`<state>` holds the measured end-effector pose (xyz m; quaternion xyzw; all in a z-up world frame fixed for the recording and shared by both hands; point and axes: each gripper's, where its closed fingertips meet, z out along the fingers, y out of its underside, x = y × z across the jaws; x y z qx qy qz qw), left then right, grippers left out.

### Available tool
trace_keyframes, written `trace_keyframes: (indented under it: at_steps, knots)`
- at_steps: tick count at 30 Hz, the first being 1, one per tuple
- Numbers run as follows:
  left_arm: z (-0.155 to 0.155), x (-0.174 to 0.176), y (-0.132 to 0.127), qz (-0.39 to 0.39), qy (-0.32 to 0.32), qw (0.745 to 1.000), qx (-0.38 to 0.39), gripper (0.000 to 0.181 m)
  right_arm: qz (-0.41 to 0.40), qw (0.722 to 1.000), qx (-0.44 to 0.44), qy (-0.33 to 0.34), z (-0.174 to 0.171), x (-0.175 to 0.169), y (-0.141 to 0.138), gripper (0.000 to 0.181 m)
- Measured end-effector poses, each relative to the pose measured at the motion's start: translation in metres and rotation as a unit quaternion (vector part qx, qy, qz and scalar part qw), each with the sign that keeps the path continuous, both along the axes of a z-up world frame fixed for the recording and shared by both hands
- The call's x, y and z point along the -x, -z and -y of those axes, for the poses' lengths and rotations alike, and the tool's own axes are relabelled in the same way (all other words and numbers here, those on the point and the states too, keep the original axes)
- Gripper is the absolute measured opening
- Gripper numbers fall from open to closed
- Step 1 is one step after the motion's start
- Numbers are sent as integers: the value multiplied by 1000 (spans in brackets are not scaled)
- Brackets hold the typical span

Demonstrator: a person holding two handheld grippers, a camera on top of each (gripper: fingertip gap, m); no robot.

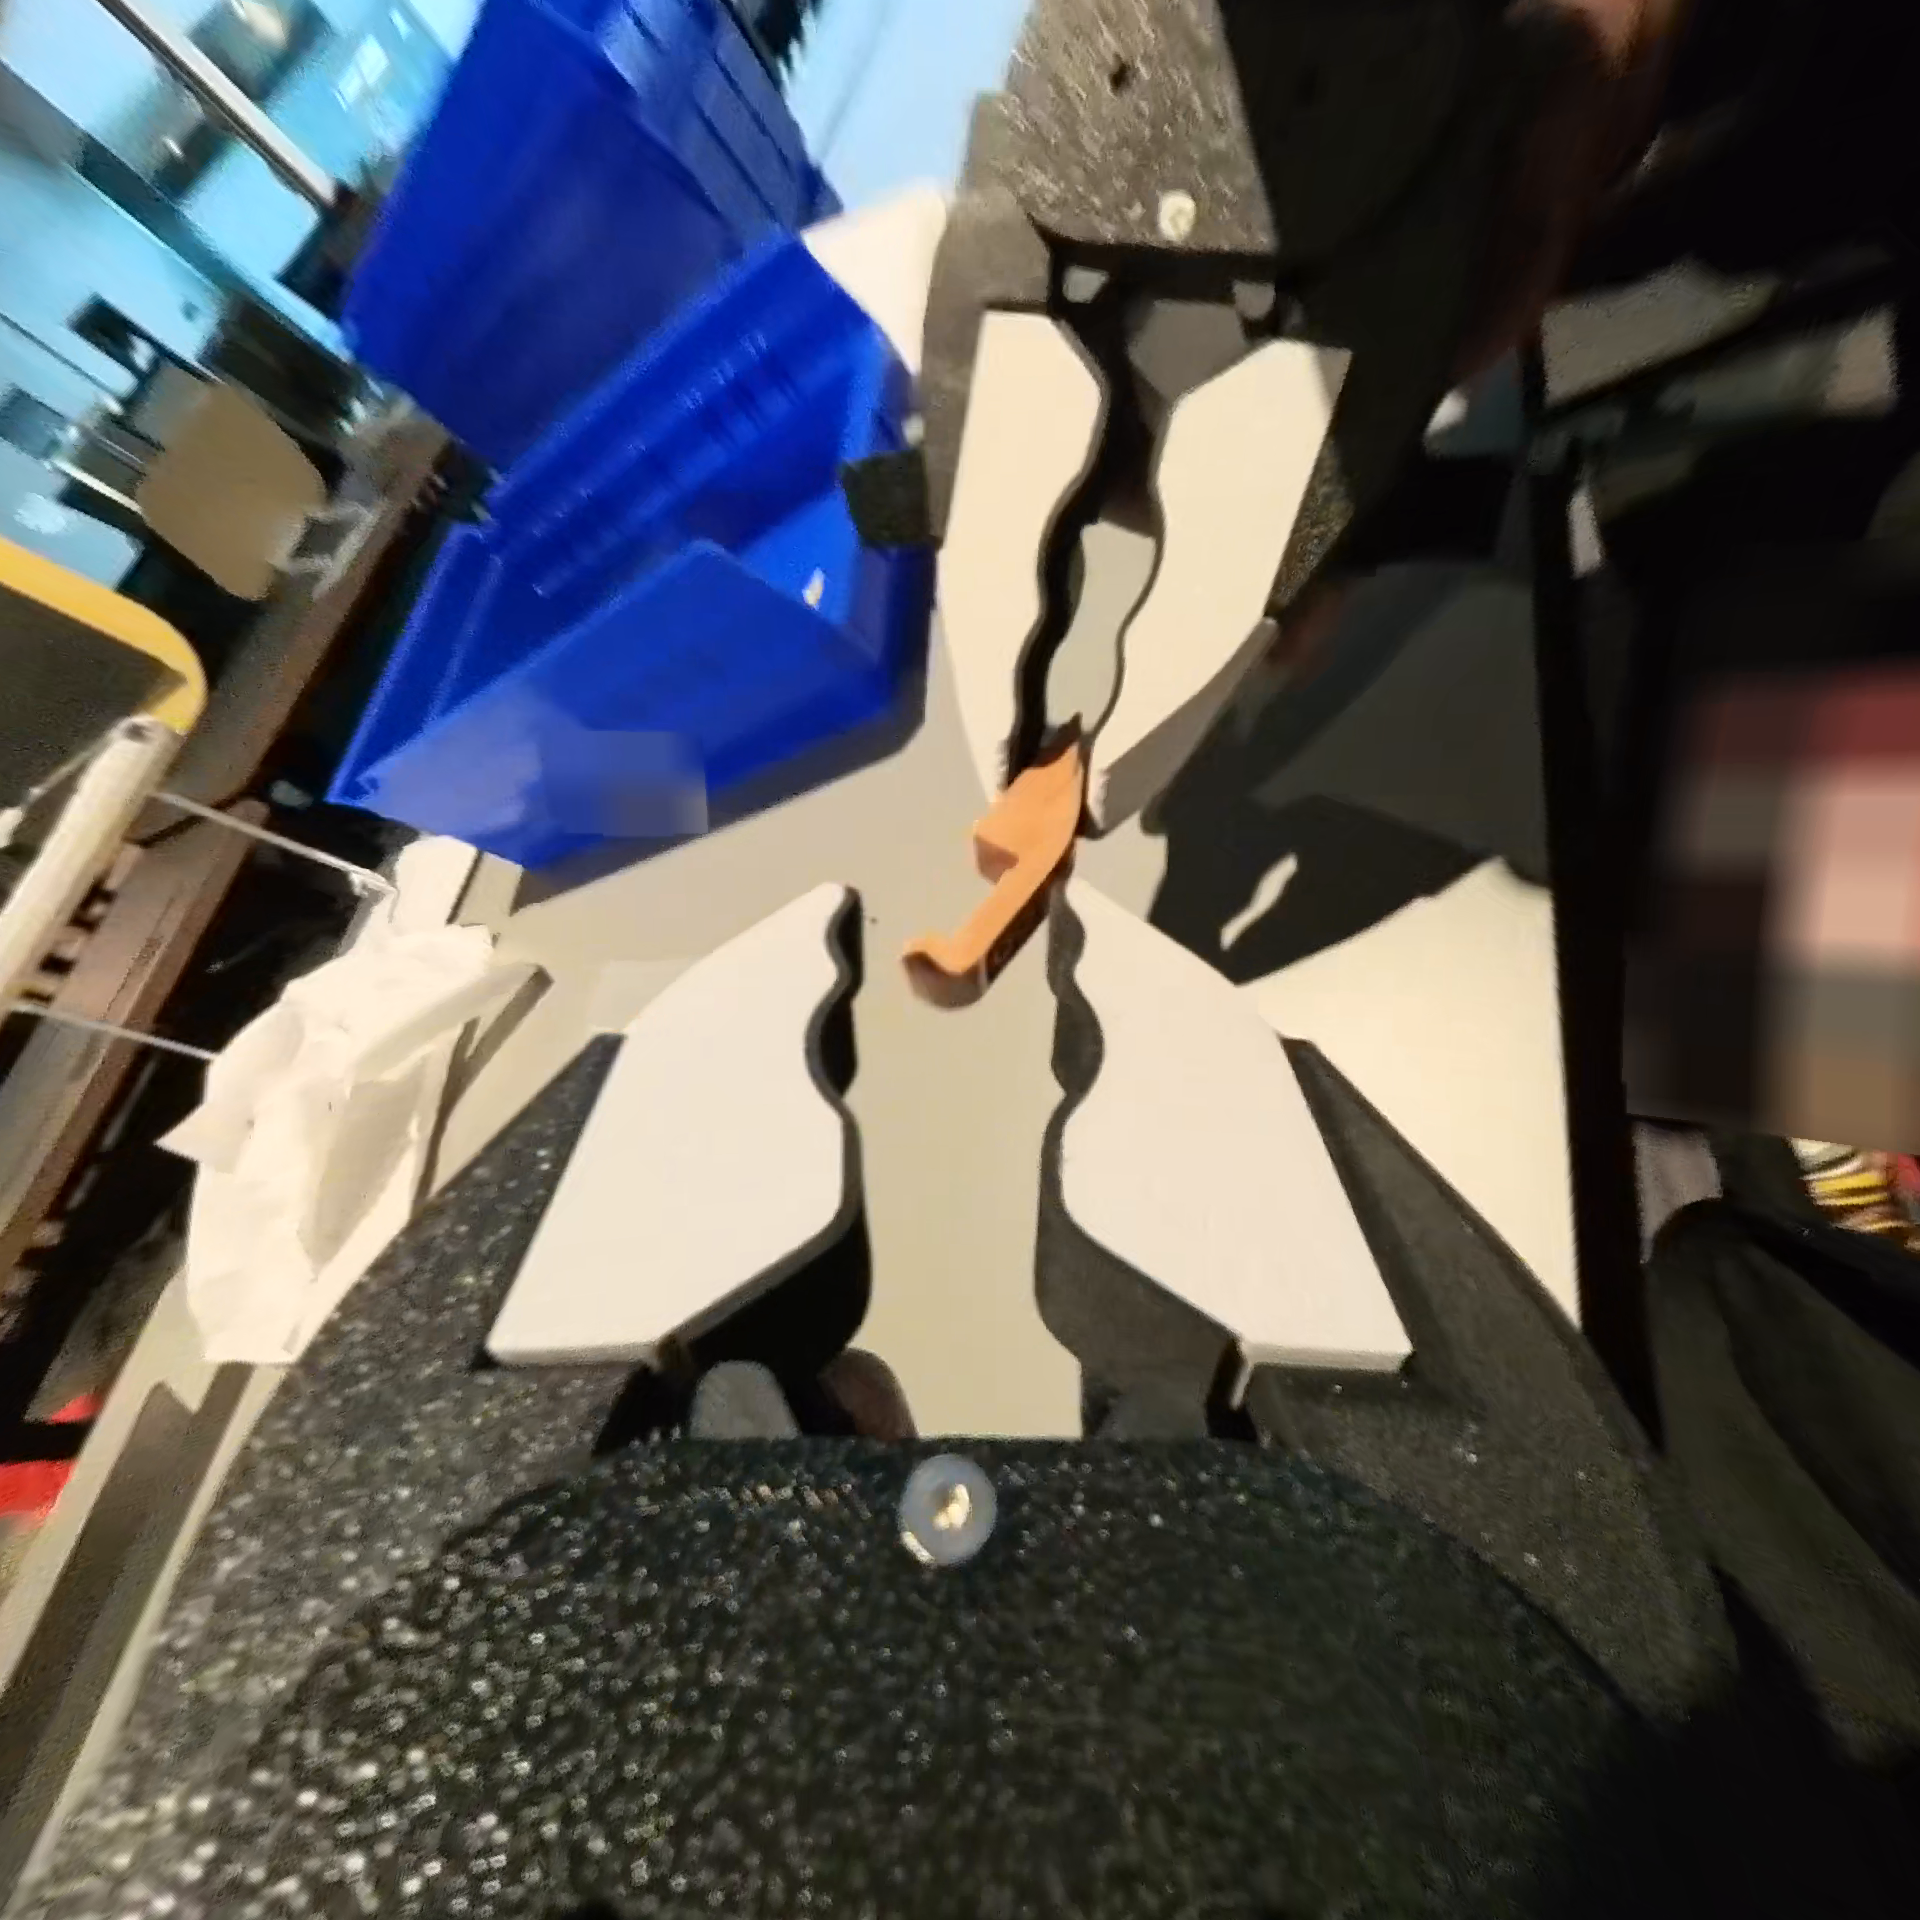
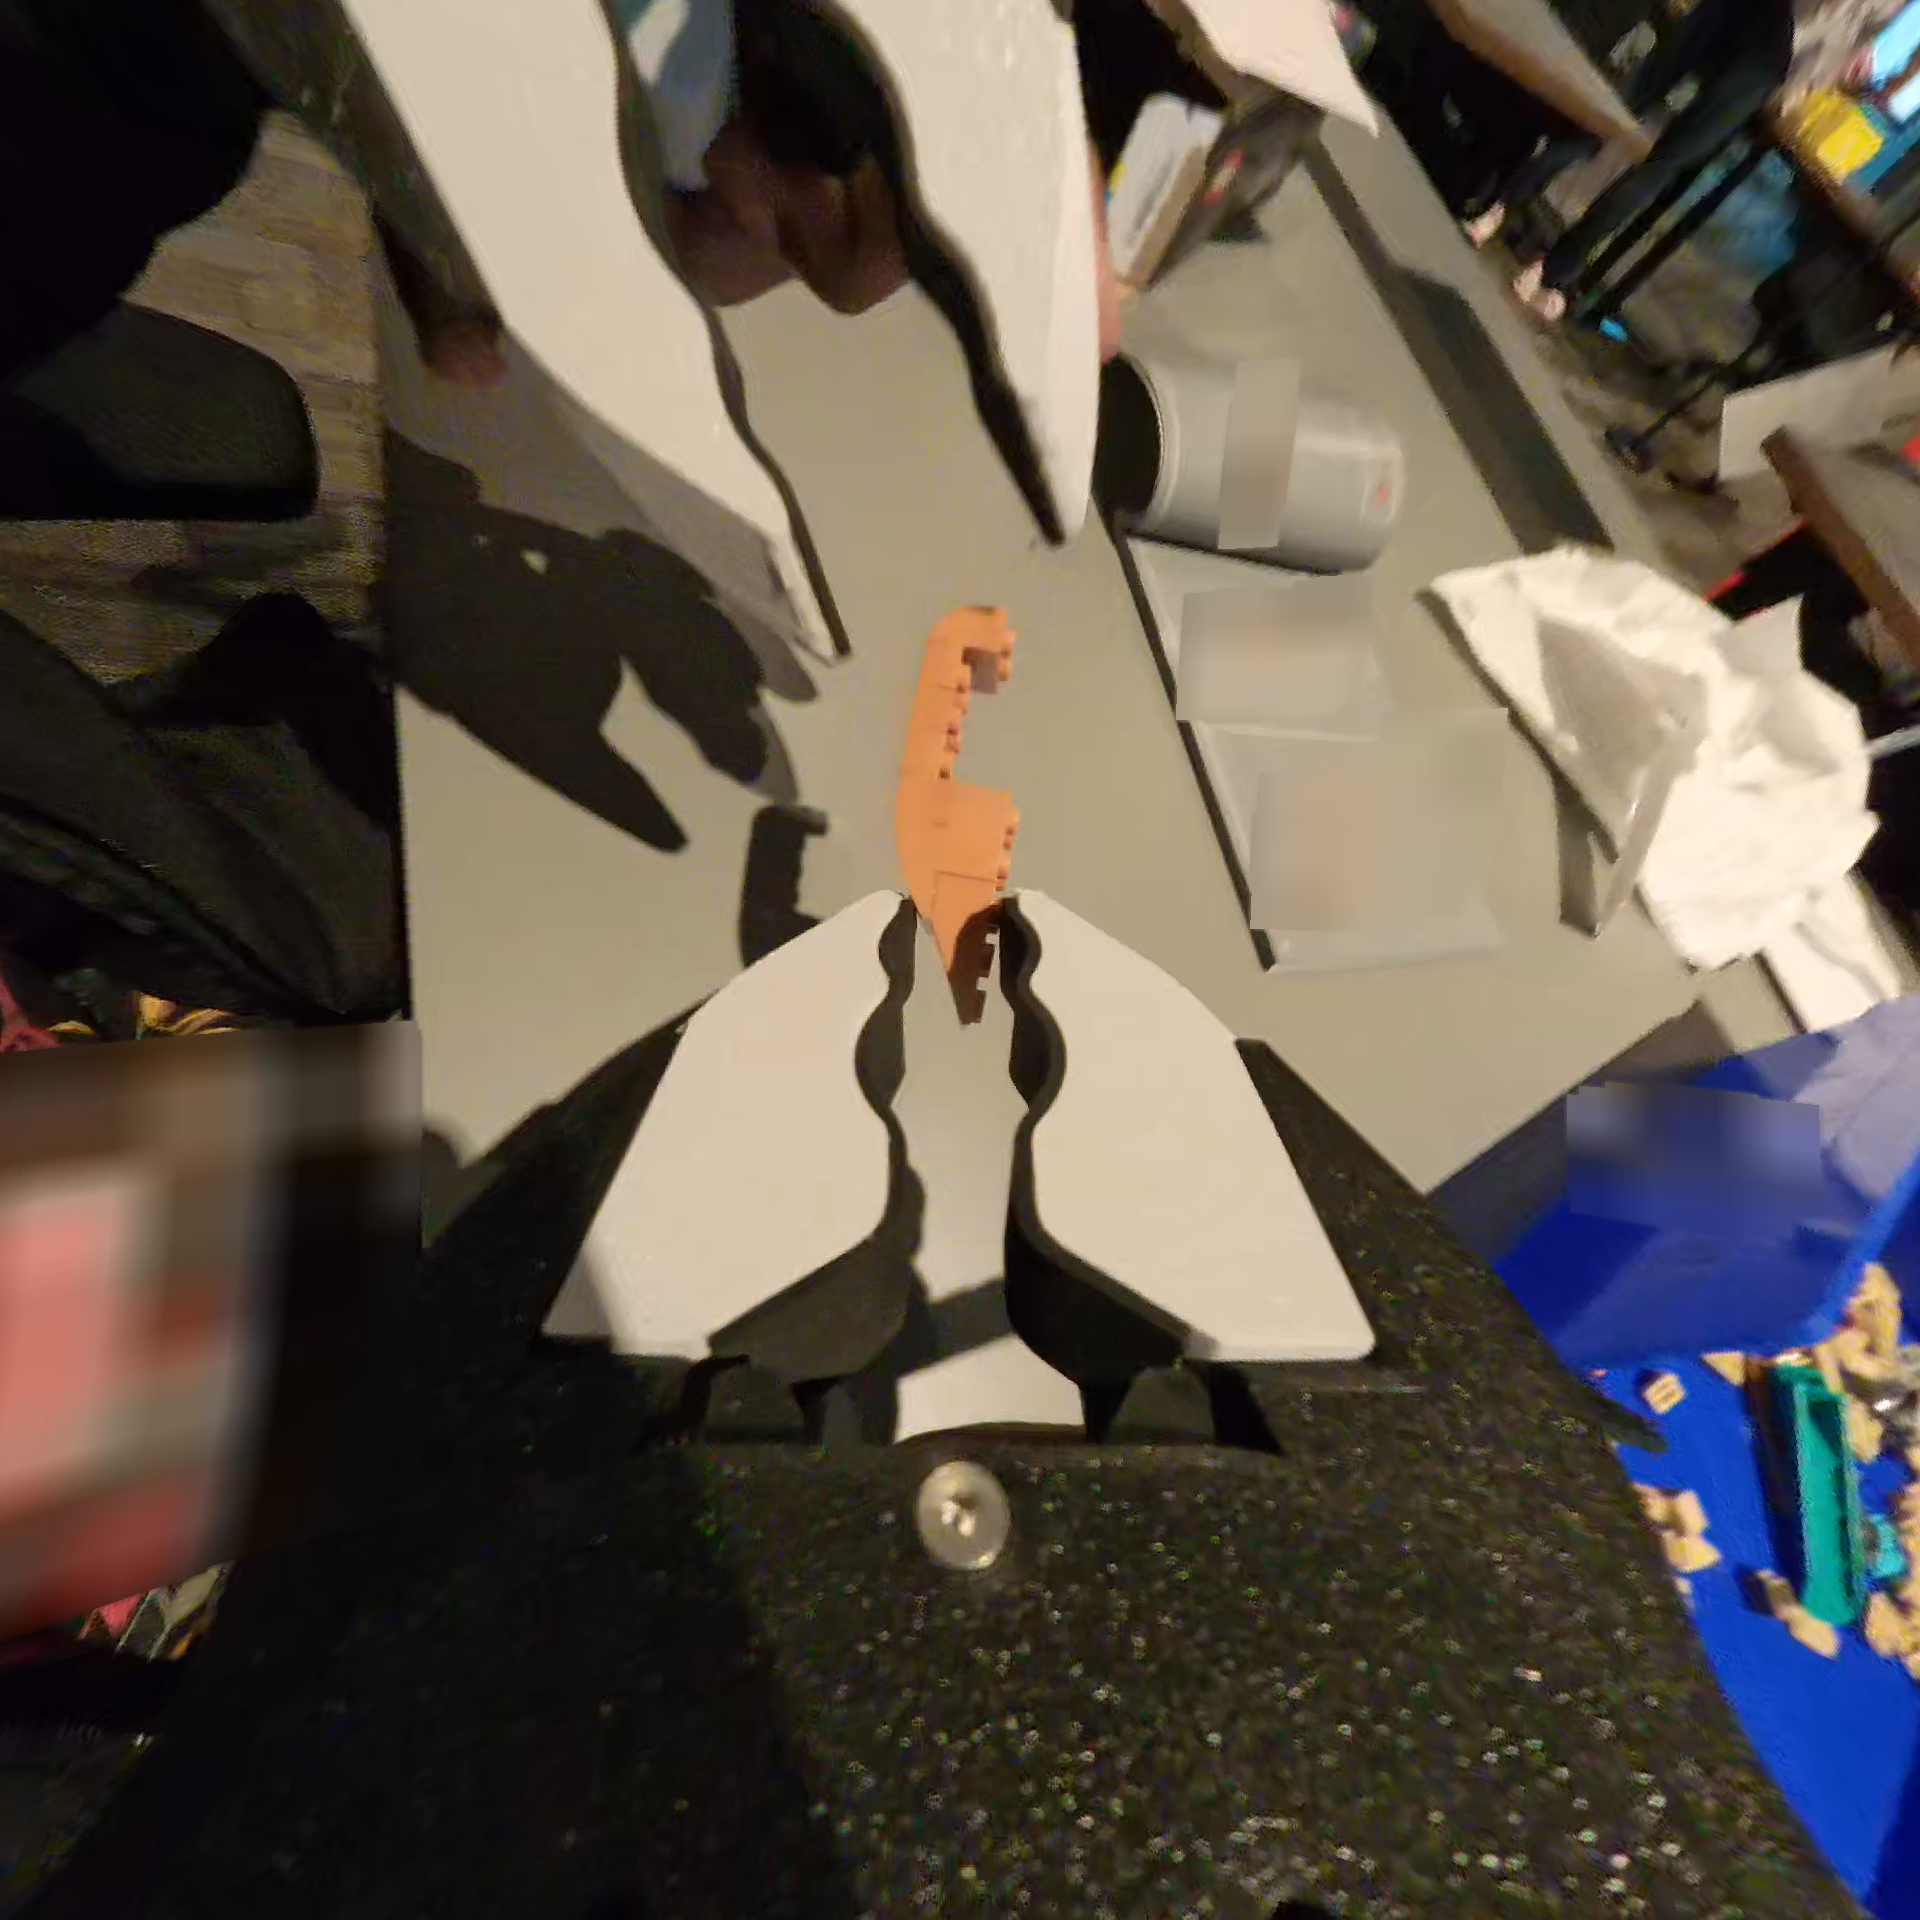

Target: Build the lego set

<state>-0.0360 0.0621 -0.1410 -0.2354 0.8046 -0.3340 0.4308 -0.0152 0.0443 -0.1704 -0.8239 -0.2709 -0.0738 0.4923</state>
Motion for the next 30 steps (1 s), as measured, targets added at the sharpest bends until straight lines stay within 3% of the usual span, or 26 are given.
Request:
trace_keyframes:
  at_steps: [7,14,19,24,30]
  knots:
    - [2,10,-3,7,36,999,30,40,48,998,-25,-39,9,14,-18,14]
    - [18,12,7,-26,70,995,59,41,100,993,-28,-52,12,17,-16,14]
    - [20,10,0,-75,60,980,175,46,147,987,-45,-41,12,13,-16,14]
    - [7,2,5,-129,4,960,247,51,182,980,-68,-44,10,8,-21,14]
    - [26,1,4,-167,32,934,315,47,238,966,-90,-53,10,11,-23,14]
